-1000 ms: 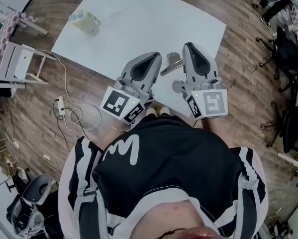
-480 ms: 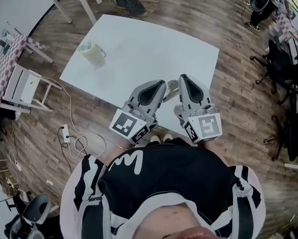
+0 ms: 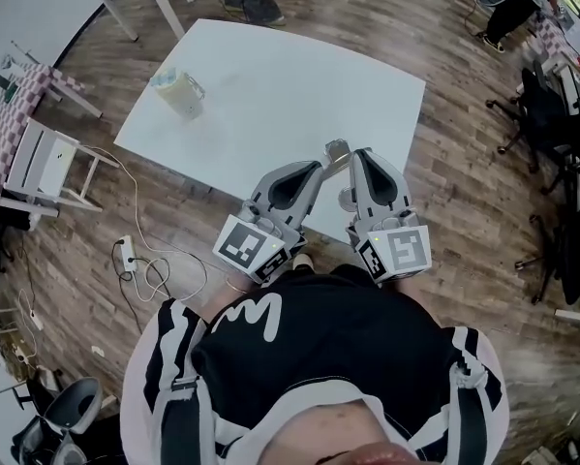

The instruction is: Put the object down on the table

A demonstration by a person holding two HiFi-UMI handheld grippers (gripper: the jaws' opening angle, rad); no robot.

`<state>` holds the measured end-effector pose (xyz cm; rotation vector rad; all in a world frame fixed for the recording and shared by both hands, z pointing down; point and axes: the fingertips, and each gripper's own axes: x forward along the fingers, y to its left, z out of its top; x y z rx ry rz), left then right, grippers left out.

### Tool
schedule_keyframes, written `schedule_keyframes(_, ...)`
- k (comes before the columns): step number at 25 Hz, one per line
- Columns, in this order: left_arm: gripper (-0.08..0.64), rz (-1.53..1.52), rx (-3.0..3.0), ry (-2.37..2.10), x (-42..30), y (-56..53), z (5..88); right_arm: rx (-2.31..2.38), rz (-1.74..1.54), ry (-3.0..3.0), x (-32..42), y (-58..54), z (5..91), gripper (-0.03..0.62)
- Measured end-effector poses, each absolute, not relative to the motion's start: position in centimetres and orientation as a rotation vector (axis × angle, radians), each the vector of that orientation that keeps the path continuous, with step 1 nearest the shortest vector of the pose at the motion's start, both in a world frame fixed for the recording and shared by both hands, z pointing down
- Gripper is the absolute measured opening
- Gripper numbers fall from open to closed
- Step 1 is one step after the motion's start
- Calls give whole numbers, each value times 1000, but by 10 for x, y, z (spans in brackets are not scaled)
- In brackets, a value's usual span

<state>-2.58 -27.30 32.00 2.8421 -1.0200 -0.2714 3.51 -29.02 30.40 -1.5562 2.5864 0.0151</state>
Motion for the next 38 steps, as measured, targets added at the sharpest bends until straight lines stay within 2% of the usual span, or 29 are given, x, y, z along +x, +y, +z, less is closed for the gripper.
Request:
schedule_keyframes(18,3,-341,2807,-1082,46,-138,321,-1540,-18,2611,109,-156,320,18)
schedule_keyframes(38,4,-329,2806,-1091,66,-41,316,-1454,-22,2618,116,-65,308,18)
